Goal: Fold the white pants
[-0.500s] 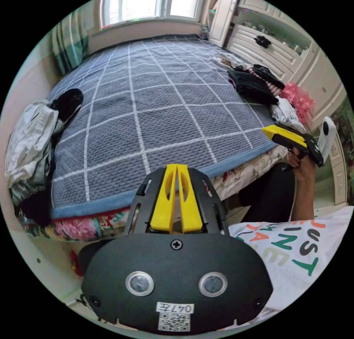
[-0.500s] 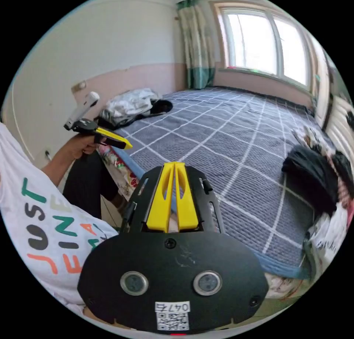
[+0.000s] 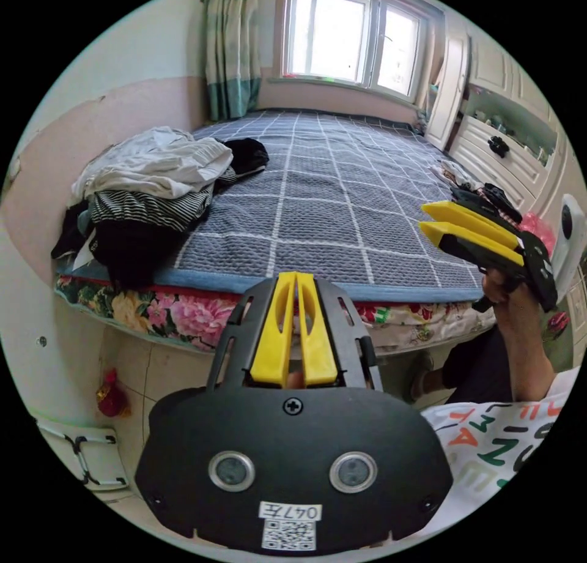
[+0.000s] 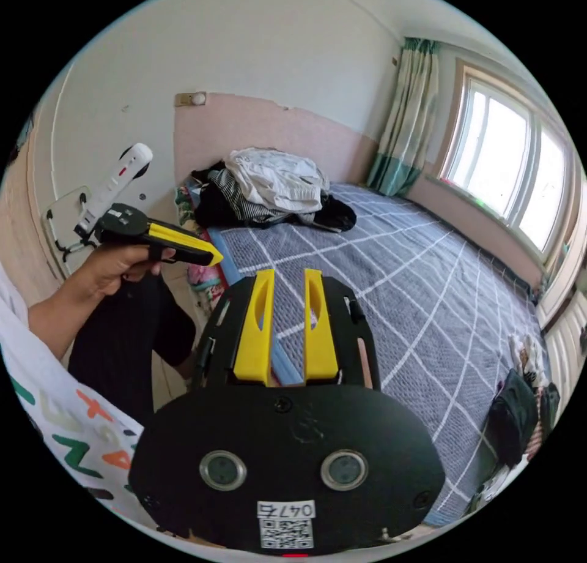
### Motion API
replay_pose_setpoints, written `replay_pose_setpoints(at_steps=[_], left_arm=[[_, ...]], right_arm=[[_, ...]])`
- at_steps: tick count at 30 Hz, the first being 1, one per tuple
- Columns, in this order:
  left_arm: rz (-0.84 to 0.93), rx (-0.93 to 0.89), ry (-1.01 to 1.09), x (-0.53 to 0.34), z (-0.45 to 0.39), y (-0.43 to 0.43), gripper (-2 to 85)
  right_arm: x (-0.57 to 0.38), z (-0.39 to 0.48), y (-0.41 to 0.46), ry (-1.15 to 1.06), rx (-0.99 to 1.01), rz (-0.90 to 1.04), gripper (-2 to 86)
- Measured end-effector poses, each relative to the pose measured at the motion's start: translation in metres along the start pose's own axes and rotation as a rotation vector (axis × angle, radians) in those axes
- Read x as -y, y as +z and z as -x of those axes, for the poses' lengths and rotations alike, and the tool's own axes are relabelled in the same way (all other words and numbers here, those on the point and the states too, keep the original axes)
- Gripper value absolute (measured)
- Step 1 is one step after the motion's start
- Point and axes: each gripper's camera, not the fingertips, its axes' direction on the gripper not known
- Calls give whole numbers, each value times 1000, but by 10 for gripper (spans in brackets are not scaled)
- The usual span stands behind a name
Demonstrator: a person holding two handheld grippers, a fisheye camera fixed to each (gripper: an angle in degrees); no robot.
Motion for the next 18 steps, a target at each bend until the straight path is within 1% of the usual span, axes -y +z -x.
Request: replay_pose_setpoints(at_steps=[3, 8, 12, 15, 18], left_arm=[[-57, 20, -16, -8, 32, -10, 2], [-1, -23, -30, 7, 93, -7, 57], [-4, -30, -73, 10, 139, -7, 67], [21, -49, -107, 10, 173, -7, 62], [-10, -44, -133, 12, 203, -19, 57]], right_arm=[[32, 35, 11, -99, -63, -67, 17], [98, 65, 53, -199, 52, -6, 12], [166, 86, 98, -300, 99, 29, 12], [208, 99, 135, -359, 77, 74, 13], [244, 101, 164, -330, 128, 81, 17]])
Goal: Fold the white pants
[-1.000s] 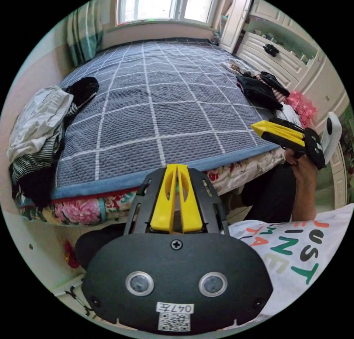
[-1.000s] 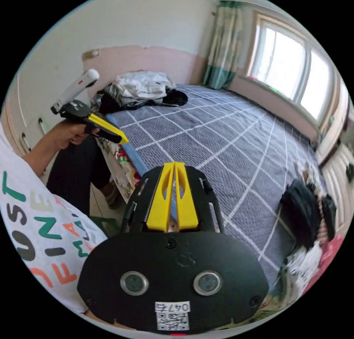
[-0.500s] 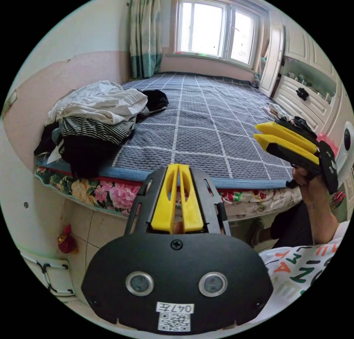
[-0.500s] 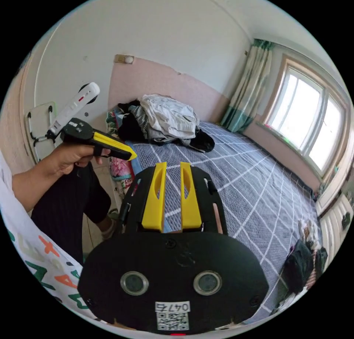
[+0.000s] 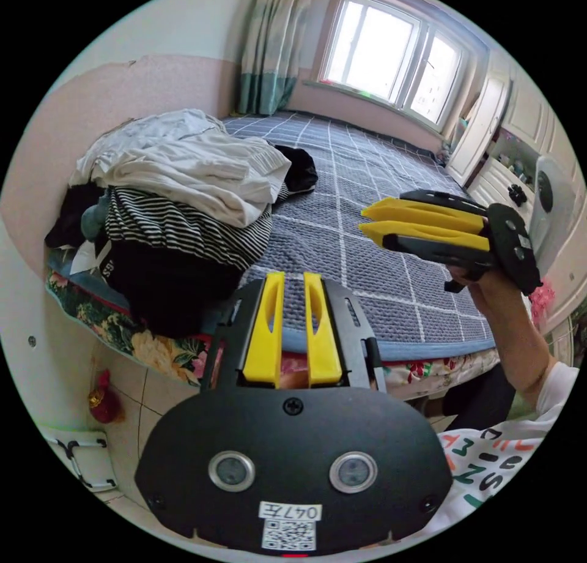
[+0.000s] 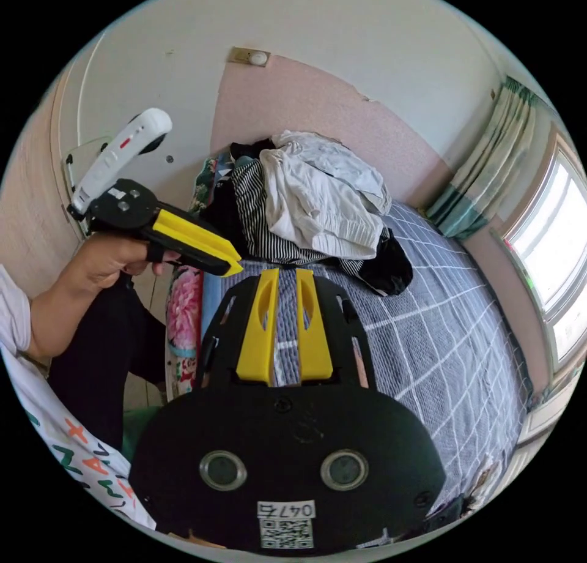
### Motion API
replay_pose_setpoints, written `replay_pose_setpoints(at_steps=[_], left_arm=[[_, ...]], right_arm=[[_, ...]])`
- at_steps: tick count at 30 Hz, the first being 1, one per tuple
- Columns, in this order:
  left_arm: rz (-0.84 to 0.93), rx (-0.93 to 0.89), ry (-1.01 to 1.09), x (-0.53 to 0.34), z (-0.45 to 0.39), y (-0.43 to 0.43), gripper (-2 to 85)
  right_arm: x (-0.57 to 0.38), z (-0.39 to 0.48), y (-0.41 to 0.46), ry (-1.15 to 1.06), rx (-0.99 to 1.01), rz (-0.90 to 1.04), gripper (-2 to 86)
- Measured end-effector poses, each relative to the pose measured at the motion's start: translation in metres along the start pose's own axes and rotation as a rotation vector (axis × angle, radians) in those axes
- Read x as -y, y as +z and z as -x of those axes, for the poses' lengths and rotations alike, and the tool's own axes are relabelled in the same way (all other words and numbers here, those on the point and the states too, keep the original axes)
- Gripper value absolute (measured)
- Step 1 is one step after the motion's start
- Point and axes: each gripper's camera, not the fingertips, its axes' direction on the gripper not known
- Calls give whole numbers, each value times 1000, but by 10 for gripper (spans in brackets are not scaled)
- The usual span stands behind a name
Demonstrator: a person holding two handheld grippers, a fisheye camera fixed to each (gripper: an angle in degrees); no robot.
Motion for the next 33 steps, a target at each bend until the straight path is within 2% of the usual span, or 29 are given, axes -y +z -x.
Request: replay_pose_setpoints(at_steps=[4, 10, 14, 18, 20, 26, 29, 33], left_arm=[[-15, -9, -50, -5, 31, -2, 58], [1, -70, -29, -19, 48, 4, 44], [-1, -118, -42, -16, 58, 1, 32], [24, -111, -39, -15, 60, -1, 18], [23, -87, -30, -17, 59, -6, 4], [-22, -65, 21, -17, 46, -24, -9], [-87, -32, 42, -16, 32, -38, -10], [-203, -63, 78, -8, 6, -57, -10]], right_arm=[[51, -14, 34, 14, 81, 5, 26], [120, -26, 79, -15, 24, 73, 48], [149, -35, 106, -13, 54, 133, 62], [174, -41, 123, -45, 123, 231, 14], [183, -49, 102, -28, 84, 200, 8], [209, -94, -42, -27, -39, 68, 4], [212, -113, -127, -36, -179, 33, 4], [203, -124, -235, -64, -403, 81, 5]])
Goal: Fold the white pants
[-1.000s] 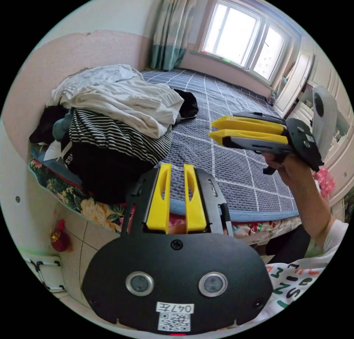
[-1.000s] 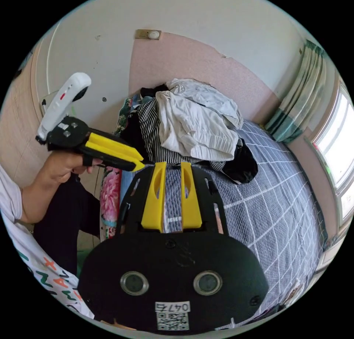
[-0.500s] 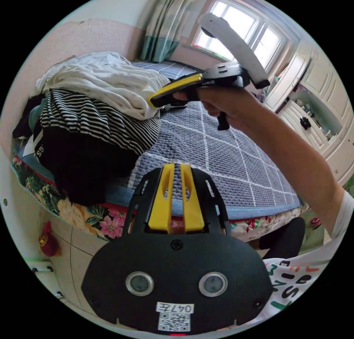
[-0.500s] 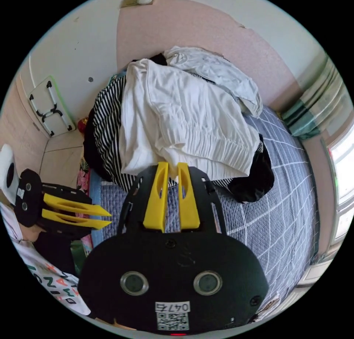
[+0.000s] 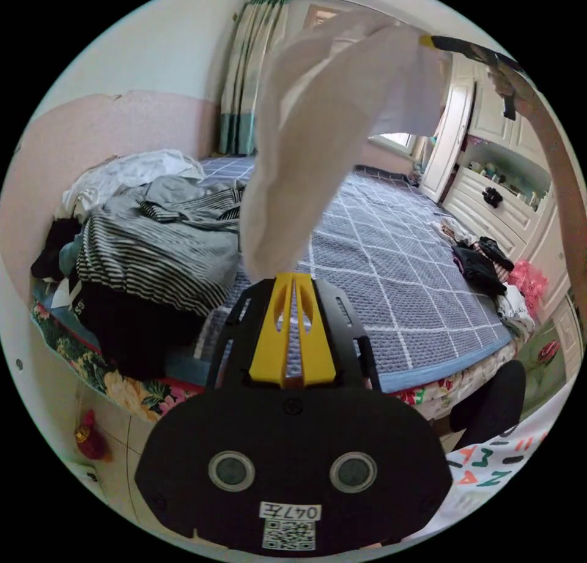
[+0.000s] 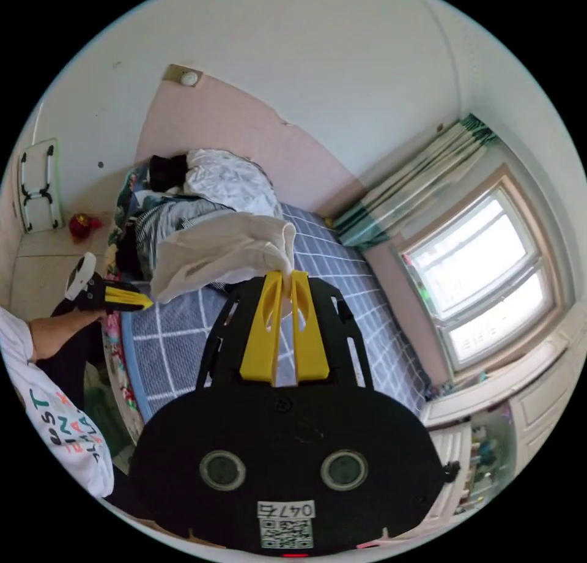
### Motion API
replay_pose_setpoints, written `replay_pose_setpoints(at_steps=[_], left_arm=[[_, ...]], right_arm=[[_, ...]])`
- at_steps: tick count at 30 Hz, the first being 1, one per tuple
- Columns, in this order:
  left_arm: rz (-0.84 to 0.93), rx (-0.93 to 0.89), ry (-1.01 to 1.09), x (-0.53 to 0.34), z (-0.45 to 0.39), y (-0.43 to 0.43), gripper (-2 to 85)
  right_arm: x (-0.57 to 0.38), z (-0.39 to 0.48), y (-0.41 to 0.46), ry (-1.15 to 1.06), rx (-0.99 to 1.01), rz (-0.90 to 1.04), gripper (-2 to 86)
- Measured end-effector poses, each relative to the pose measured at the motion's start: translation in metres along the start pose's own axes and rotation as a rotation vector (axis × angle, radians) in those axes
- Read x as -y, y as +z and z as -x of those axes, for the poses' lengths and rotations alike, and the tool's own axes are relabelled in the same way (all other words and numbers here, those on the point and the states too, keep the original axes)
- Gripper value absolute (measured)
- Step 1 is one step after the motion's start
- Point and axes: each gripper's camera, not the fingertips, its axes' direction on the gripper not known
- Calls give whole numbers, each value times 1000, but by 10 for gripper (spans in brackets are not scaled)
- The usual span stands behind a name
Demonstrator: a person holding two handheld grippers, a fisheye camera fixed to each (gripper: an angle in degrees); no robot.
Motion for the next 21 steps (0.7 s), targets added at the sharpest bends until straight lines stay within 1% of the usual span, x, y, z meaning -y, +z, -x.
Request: replay_pose_setpoints(at_steps=[3, 4, 7, 8, 9, 11, 12, 13, 14, 15, 16, 17, 18, 20, 21], left_arm=[[-50, 31, 31, 18, -34, -10, -10], [-58, 5, 62, 25, -51, -12, -9], [-31, -166, 190, 44, -103, -15, -6], [-43, -226, 243, 51, -125, -22, -3], [-55, -247, 263, 53, -136, -27, 0], [-116, -295, 319, 65, -175, -49, 23], [-147, -291, 325, 67, -182, -56, 43], [-223, -284, 338, 72, -197, -67, 84], [-314, -296, 339, 78, -210, -78, 105], [-362, -312, 332, 81, -215, -81, 116], [-422, -369, 322, 92, -224, -83, 127], [-384, -459, 322, 108, -236, -77, 168], [-330, -512, 326, 117, -244, -70, 205], [40, -688, 384, 151, -286, -30, 312], [93, -735, 415, 154, -296, -23, 314]], right_arm=[[-22, -27, -58, -30, -133, 87, 9], [-34, -38, -82, -37, -131, 115, 13], [-64, -68, -131, -17, -73, 194, 5], [-70, -73, -140, -7, -91, 210, 5], [-83, -82, -156, 8, -134, 239, 5], [-103, -97, -181, 49, -166, 251, 4], [-117, -106, -196, 78, -166, 253, 4], [-130, -113, -208, 92, -158, 265, 3], [-137, -116, -214, 96, -155, 271, 3], [-151, -120, -225, 108, -147, 276, 3], [-164, -125, -235, 118, -134, 277, 3], [-170, -127, -240, 123, -127, 279, 3], [-183, -132, -249, 136, -116, 283, 4], [-202, -139, -262, 155, -115, 295, 4], [-214, -144, -269, 168, -116, 307, 4]])
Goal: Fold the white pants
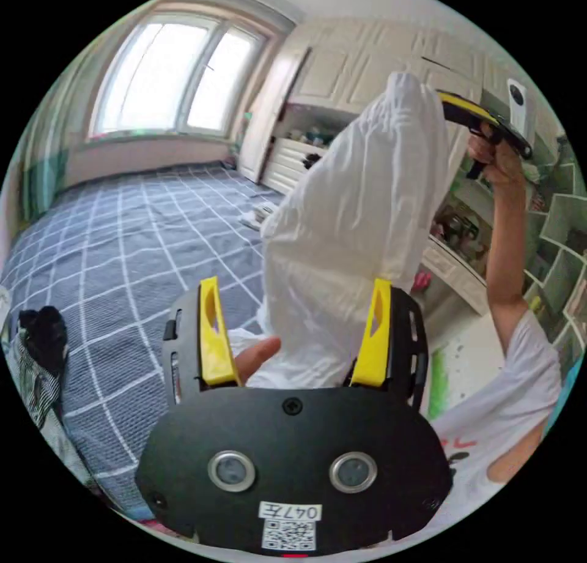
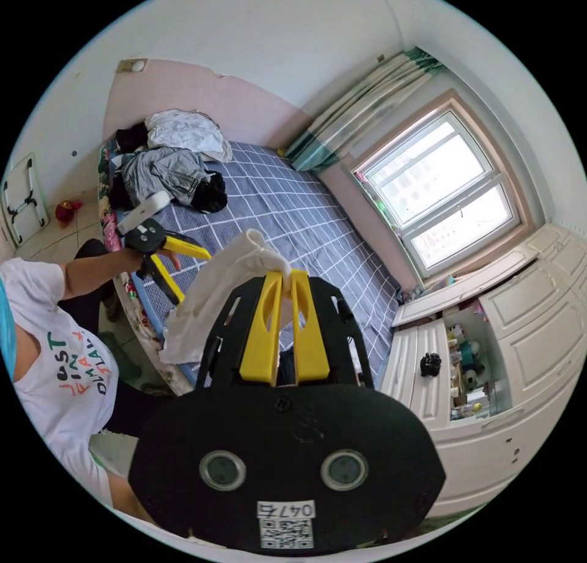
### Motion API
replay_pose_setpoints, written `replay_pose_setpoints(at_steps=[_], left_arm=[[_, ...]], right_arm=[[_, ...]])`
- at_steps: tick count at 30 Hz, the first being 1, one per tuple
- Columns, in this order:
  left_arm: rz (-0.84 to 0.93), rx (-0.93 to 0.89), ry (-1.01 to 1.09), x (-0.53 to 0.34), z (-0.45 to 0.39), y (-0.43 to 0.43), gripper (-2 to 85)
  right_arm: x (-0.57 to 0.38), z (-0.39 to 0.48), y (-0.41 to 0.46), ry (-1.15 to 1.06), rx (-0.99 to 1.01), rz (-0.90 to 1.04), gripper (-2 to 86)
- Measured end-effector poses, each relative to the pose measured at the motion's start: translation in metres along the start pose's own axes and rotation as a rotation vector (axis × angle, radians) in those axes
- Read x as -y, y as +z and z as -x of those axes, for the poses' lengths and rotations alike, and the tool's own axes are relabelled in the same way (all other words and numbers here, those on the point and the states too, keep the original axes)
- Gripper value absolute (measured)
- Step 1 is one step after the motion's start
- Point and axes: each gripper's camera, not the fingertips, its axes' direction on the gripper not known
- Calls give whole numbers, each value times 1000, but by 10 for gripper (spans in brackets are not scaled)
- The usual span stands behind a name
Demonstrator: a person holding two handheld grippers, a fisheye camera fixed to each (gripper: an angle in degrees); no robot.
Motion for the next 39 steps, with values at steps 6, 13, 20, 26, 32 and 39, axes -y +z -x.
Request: replay_pose_setpoints(at_steps=[6, 13, 20, 26, 32, 39], left_arm=[[-18, -212, 35, 7, -35, 26, 317], [130, 95, 154, 23, -90, 86, 255], [79, 176, 216, 47, -60, 70, 9], [73, 23, 115, 84, -1, -30, 2], [19, 525, 93, 149, -21, -173, 0], [164, 633, 197, 221, -27, -208, 0]], right_arm=[[-54, -33, -4, 35, -31, 66, 5], [-92, -59, -4, 55, -42, 80, 5], [-122, -86, -20, 49, -69, 128, 5], [-130, -99, -49, 46, -6, -52, 5], [-100, -105, -85, 39, 20, -324, 3], [-104, -134, -87, 71, 33, -457, 3]])
